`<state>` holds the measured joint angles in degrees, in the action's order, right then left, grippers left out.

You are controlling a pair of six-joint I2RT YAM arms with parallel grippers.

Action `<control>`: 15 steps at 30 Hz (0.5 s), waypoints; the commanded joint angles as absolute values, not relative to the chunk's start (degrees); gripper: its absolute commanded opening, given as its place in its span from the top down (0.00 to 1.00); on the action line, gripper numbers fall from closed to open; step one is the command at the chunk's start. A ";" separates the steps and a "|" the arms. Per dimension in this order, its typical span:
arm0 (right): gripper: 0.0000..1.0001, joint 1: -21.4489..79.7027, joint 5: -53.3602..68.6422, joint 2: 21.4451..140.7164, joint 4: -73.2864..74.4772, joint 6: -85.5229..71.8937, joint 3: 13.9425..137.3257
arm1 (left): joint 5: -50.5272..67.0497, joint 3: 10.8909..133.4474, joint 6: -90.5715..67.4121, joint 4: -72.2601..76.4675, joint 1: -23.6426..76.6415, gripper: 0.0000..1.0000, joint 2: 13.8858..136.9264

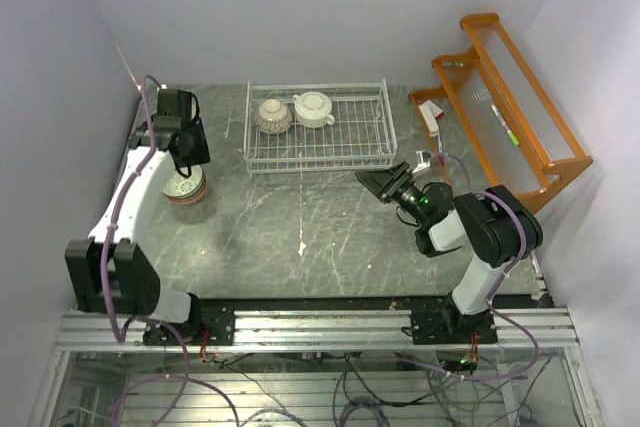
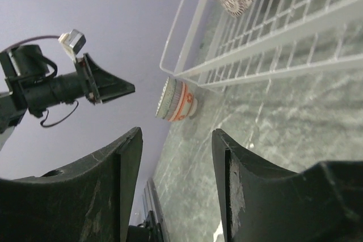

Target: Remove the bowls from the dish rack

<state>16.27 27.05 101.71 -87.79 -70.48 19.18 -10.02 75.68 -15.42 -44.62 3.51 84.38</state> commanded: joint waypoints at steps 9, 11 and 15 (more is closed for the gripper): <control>0.44 19.63 26.99 99.39 -76.86 -58.46 37.07 | 16.45 60.54 -16.99 -30.43 2.93 0.31 64.79; 0.40 20.00 26.93 99.52 -70.54 -55.41 41.45 | 18.70 59.26 -17.31 -29.38 2.97 0.24 63.93; 0.28 20.62 27.07 101.64 -62.82 -51.73 49.37 | 20.81 58.27 -17.08 -29.79 2.91 0.22 63.40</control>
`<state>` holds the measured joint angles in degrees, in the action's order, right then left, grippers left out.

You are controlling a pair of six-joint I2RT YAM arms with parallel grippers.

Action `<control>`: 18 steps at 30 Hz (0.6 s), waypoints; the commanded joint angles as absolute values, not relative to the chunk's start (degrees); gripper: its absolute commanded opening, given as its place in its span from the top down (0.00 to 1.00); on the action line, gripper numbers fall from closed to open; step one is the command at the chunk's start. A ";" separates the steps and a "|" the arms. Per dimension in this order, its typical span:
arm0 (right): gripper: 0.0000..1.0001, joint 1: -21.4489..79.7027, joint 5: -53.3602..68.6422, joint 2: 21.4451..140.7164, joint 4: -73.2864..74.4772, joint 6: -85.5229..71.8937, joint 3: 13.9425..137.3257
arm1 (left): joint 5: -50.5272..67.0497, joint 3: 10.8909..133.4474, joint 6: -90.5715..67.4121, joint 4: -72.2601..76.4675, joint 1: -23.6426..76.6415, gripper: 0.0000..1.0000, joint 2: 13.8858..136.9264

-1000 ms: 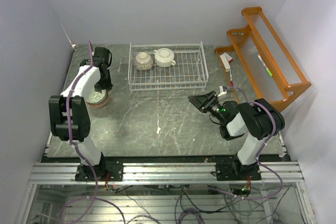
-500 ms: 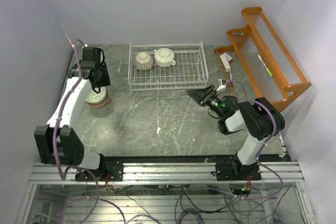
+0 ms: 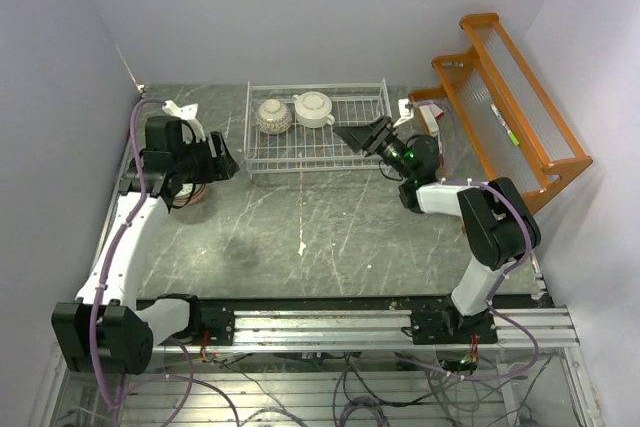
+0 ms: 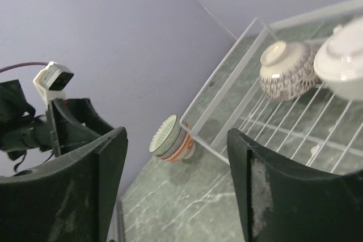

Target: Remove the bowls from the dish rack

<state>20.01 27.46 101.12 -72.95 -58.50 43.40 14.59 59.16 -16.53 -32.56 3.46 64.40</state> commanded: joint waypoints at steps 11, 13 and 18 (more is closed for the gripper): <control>0.12 24.37 21.35 114.75 -42.59 -39.90 73.36 | 19.60 53.20 -17.68 -28.51 2.95 0.22 59.00; 0.12 25.36 18.94 118.20 -38.80 -36.78 77.77 | 19.79 52.79 -18.19 -28.35 2.92 0.22 58.72; 0.12 27.93 12.30 124.96 -29.48 -27.44 89.66 | 18.15 52.29 -18.36 -30.24 2.90 0.22 59.22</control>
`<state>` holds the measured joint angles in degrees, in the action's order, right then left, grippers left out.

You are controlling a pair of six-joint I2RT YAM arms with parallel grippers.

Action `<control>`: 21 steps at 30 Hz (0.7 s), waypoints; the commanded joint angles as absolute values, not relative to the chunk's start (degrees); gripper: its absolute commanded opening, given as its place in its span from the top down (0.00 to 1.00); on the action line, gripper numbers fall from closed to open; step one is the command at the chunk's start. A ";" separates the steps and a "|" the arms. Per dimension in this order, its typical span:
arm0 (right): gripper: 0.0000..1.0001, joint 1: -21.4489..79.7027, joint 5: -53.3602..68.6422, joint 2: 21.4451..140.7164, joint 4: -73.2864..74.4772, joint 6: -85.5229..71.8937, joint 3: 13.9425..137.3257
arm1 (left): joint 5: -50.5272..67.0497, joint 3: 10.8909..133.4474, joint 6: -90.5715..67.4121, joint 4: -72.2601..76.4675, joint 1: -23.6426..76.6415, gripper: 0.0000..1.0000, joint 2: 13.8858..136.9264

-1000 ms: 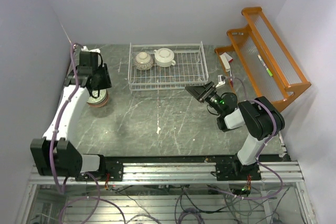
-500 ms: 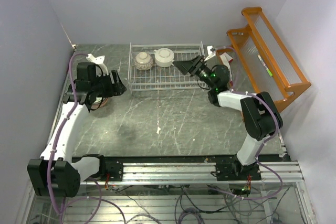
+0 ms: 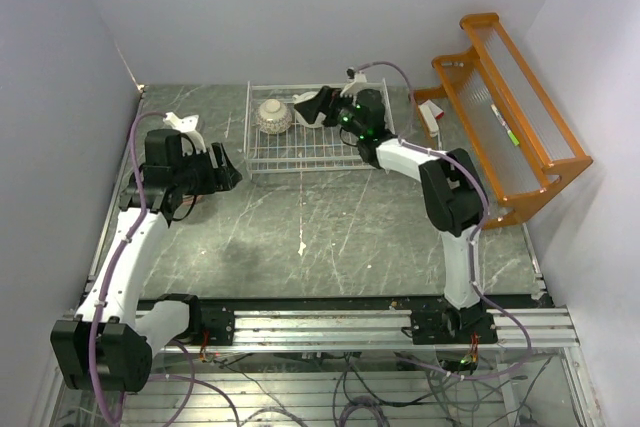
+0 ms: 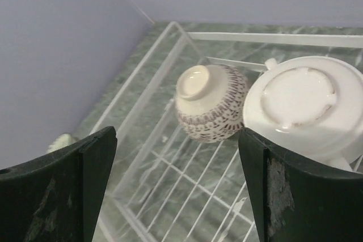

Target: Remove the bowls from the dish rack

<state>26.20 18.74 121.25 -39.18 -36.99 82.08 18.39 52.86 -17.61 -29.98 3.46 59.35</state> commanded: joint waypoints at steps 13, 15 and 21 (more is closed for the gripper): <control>0.14 36.76 -0.49 139.17 -21.24 -12.57 110.62 | 14.83 52.28 -18.11 -31.49 2.95 0.21 59.01; 0.14 37.10 -1.47 141.62 -20.53 -11.19 113.83 | 14.94 52.34 -18.08 -31.42 2.91 0.21 59.08; 0.14 37.67 -4.51 145.92 -18.44 -7.49 121.08 | 15.33 52.22 -17.94 -31.29 2.96 0.21 59.39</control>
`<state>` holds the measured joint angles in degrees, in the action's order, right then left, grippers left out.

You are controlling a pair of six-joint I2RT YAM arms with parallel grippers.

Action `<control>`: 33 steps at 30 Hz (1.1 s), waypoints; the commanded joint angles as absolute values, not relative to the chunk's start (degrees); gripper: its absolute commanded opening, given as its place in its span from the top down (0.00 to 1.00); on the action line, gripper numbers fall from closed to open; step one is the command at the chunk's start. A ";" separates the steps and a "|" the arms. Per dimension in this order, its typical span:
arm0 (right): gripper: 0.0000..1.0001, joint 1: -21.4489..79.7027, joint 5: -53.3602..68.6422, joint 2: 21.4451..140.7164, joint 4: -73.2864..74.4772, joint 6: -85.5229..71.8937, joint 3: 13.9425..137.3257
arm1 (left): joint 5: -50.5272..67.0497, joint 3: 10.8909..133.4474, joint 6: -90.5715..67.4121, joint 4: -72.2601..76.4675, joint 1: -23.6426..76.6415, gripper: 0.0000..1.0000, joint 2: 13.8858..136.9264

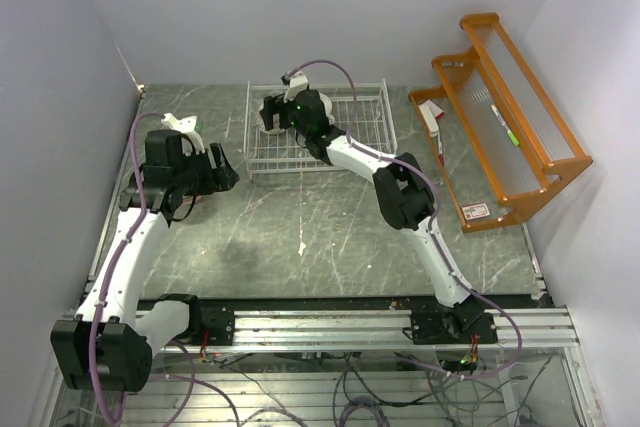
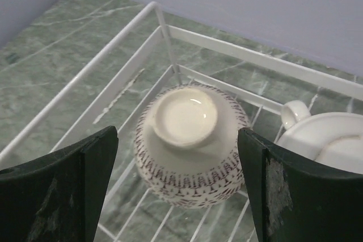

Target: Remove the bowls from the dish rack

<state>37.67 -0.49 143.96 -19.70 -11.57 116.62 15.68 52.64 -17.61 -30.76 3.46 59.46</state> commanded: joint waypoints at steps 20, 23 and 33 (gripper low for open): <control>0.20 37.63 -4.93 154.31 -16.42 -4.46 132.40 | 15.64 52.17 -17.93 -31.11 2.95 0.21 60.33; 0.23 37.62 -4.88 154.62 -16.69 -5.01 132.11 | 15.61 52.19 -17.93 -31.11 2.91 0.21 60.43; 0.34 37.64 -5.25 154.55 -18.62 -5.50 129.99 | 15.90 52.11 -17.89 -31.02 2.93 0.21 60.53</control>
